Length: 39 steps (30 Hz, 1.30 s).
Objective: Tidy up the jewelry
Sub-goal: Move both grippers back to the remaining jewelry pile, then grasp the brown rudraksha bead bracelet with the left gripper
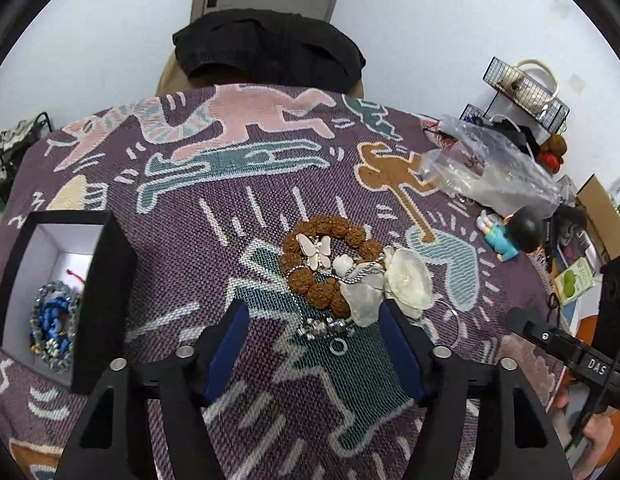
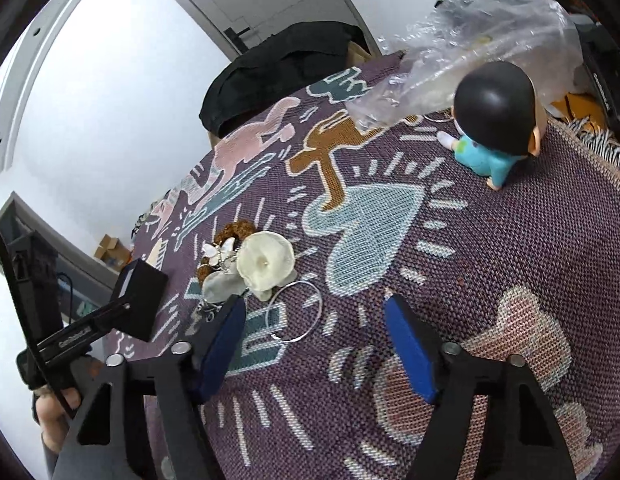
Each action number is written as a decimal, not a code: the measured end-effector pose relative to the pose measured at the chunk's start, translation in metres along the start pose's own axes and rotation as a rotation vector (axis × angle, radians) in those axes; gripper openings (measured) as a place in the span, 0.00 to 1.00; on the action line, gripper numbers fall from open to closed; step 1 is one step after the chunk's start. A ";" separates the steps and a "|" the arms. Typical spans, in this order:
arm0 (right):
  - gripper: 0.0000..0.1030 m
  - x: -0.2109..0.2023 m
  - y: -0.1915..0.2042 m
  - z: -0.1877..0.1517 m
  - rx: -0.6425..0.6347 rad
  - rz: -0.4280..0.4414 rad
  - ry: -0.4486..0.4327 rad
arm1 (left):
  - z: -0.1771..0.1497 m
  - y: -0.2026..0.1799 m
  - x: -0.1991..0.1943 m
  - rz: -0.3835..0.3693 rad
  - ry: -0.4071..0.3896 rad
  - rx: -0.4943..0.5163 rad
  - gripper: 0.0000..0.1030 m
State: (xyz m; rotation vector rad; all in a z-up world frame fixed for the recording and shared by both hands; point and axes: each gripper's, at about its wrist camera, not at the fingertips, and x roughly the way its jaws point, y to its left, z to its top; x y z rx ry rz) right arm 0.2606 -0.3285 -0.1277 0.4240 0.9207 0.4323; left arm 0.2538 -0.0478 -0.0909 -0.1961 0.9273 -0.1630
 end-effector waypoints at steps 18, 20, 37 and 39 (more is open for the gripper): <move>0.52 0.018 -0.007 0.000 0.033 -0.005 0.013 | 0.016 0.025 0.057 -0.071 0.064 -0.115 0.25; 0.52 0.021 -0.006 -0.001 0.033 -0.008 0.020 | 0.018 0.027 0.060 -0.091 0.069 -0.135 0.24; 0.42 0.040 0.018 0.013 0.000 -0.003 0.040 | 0.034 0.012 0.001 -0.126 -0.024 -0.060 0.21; 0.42 0.046 0.022 0.014 -0.006 0.002 0.051 | 0.035 0.010 -0.006 -0.129 -0.028 -0.052 0.21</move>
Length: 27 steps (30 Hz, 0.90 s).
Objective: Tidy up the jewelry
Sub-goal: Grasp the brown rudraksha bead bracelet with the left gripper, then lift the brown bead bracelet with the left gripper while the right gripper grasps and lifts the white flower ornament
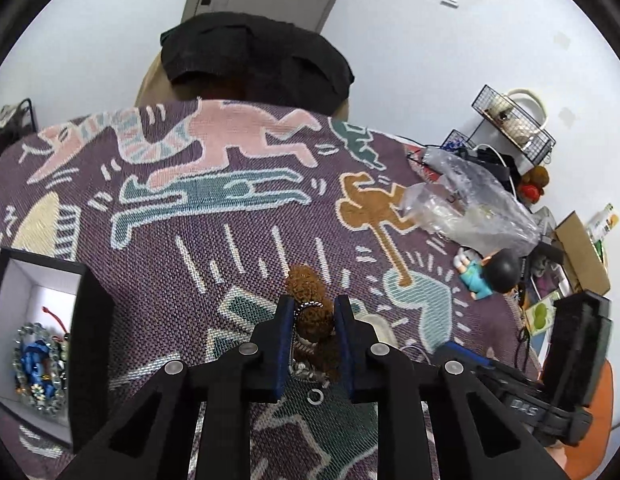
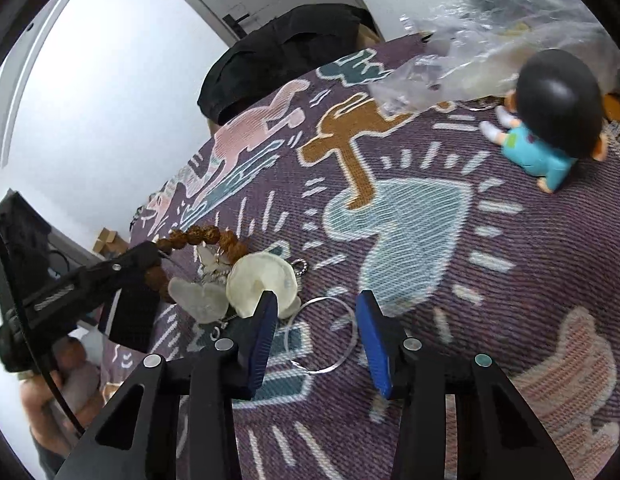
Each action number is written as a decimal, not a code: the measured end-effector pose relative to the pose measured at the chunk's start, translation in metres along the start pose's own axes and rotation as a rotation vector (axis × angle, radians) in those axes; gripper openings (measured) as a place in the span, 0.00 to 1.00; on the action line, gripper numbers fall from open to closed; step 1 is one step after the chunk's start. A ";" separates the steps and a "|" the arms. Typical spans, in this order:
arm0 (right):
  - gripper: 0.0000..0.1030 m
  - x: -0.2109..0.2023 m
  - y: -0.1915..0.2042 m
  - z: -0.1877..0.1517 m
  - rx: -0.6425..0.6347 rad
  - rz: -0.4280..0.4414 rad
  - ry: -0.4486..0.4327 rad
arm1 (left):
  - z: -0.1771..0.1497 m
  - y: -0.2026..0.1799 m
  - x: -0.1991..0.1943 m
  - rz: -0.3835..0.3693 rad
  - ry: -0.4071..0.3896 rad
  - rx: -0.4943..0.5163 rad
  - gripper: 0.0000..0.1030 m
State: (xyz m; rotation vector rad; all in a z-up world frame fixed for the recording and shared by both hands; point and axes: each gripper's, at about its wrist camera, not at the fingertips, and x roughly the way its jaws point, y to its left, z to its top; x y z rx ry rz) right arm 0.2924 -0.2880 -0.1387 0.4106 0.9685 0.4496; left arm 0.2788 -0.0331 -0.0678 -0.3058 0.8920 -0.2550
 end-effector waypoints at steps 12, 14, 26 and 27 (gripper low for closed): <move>0.42 0.039 0.034 -0.003 -0.052 0.035 0.097 | 0.005 -0.016 -0.047 -0.015 -0.057 0.061 0.20; 0.42 0.039 0.042 -0.005 -0.064 0.051 0.101 | 0.006 -0.018 -0.054 -0.015 -0.072 0.070 0.20; 0.43 0.046 0.071 -0.014 -0.114 0.071 0.130 | 0.015 -0.024 -0.101 -0.003 -0.167 0.096 0.20; 0.43 0.046 0.072 -0.016 -0.121 0.070 0.133 | 0.015 -0.023 -0.104 -0.002 -0.172 0.096 0.20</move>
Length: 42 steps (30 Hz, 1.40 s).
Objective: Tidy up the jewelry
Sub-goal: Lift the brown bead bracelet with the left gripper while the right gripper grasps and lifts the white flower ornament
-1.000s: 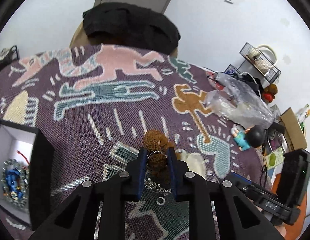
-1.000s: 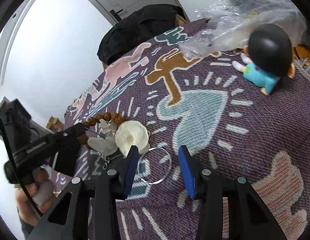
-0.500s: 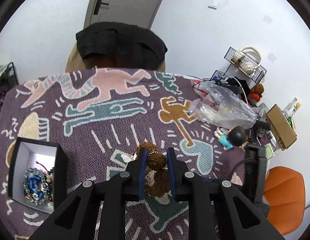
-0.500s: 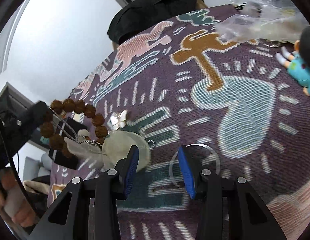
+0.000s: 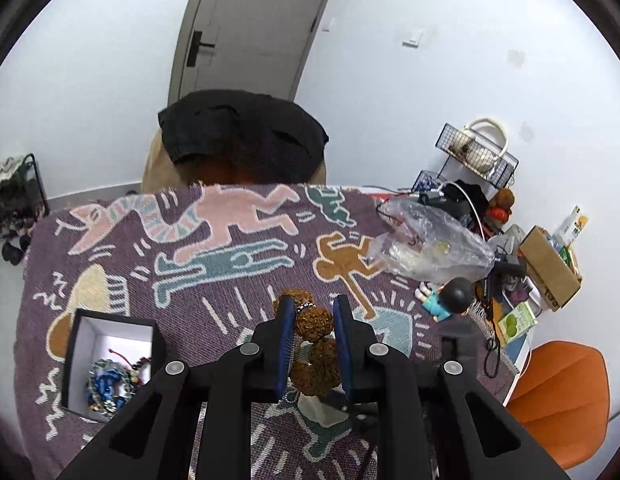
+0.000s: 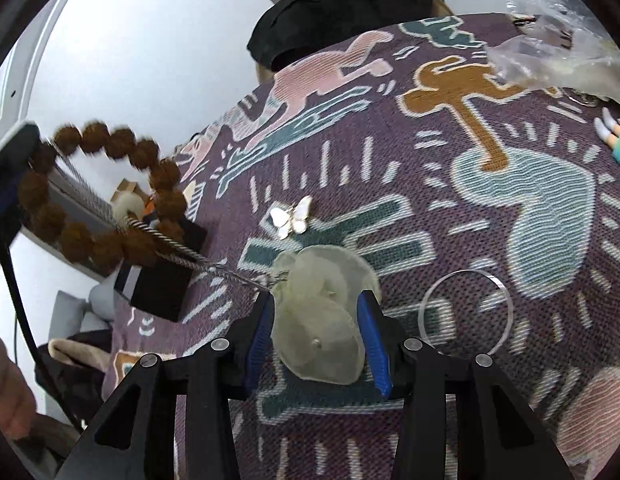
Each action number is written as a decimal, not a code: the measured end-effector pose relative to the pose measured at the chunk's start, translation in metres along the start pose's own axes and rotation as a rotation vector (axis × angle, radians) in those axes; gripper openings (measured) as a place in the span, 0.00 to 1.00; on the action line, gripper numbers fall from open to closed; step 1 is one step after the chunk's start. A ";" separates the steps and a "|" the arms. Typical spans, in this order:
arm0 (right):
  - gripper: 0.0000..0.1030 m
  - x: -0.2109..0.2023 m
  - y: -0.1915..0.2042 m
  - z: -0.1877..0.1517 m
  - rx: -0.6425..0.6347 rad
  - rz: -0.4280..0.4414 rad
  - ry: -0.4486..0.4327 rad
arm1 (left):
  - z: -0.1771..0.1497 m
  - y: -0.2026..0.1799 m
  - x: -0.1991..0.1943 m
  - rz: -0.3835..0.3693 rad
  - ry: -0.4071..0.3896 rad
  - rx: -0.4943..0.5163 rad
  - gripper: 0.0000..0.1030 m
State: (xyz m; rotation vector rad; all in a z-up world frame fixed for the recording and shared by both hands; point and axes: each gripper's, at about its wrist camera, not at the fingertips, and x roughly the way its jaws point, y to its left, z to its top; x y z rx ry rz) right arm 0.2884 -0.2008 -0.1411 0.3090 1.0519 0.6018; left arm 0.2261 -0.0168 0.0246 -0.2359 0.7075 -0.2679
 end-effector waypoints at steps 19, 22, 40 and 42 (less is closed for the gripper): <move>0.03 -0.053 0.050 0.005 -0.146 -0.001 -0.134 | 0.036 -0.008 -0.079 0.037 -0.132 0.034 0.20; 0.03 -0.072 0.060 0.009 -0.156 0.025 -0.175 | 0.041 -0.011 -0.092 0.043 -0.154 0.042 0.20; 0.03 -0.124 0.103 0.031 -0.209 0.085 -0.275 | 0.091 -0.025 -0.175 0.128 -0.289 0.093 0.20; 0.03 -0.128 0.109 0.031 -0.219 0.089 -0.281 | 0.096 -0.025 -0.183 0.142 -0.303 0.101 0.19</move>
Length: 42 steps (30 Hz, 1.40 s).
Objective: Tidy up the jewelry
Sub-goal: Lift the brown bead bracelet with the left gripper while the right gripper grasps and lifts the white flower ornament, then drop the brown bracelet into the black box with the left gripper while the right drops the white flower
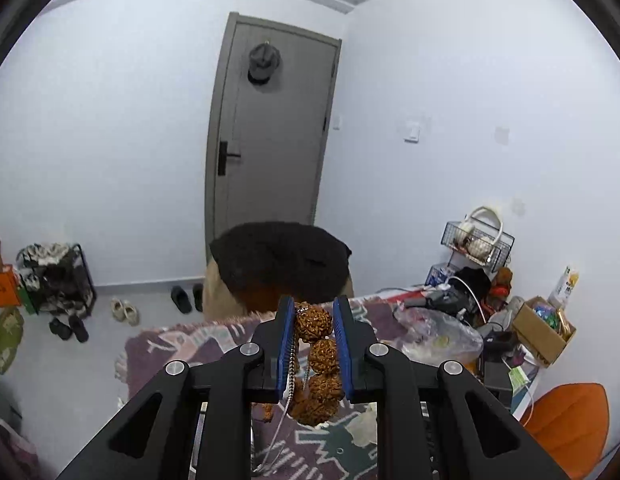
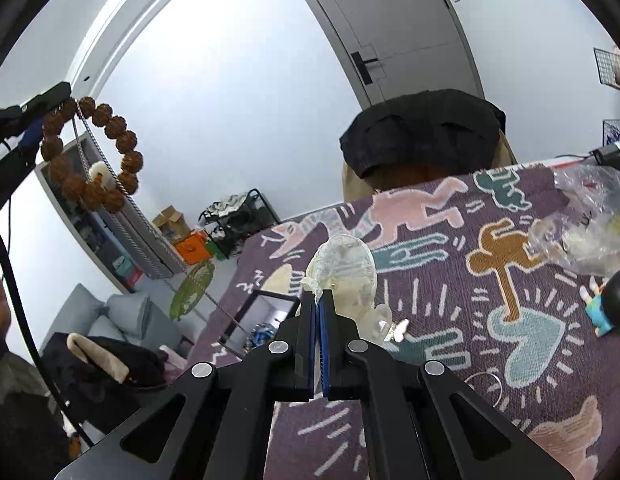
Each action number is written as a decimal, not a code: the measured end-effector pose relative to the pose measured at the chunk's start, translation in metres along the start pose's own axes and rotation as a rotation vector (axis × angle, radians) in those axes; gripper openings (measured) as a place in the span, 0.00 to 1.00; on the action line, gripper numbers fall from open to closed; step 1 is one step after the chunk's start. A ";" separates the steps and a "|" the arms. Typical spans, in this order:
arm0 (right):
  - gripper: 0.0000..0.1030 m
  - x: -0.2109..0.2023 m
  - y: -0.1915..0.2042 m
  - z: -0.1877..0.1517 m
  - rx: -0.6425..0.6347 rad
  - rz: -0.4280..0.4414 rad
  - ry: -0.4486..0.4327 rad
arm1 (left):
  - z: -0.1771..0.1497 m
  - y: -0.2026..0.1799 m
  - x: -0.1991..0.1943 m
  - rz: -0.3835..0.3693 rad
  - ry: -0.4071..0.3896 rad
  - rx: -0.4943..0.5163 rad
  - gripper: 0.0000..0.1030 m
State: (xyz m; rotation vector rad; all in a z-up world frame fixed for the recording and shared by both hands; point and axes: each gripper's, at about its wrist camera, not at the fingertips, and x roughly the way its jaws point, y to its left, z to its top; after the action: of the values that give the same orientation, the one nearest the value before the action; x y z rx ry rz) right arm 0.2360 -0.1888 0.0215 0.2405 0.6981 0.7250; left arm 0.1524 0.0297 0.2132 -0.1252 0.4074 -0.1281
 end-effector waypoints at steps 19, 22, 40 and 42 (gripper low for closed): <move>0.03 0.020 0.028 -0.009 -0.060 0.003 0.039 | -0.006 0.063 0.019 0.096 0.011 -0.074 0.18; 0.03 0.025 0.028 -0.011 -0.060 0.001 0.048 | -0.021 0.069 0.035 0.085 0.043 -0.083 0.18; 0.03 0.081 0.044 -0.023 -0.072 -0.003 0.137 | -0.138 0.133 0.110 0.047 0.239 -0.270 0.19; 0.03 0.089 0.049 -0.023 -0.077 0.002 0.144 | -0.149 0.141 0.114 0.049 0.261 -0.295 0.33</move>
State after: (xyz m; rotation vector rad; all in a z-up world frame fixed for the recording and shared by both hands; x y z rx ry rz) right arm 0.2431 -0.0935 -0.0189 0.1192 0.8051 0.7749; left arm 0.2100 0.1373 0.0124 -0.3914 0.6884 -0.0351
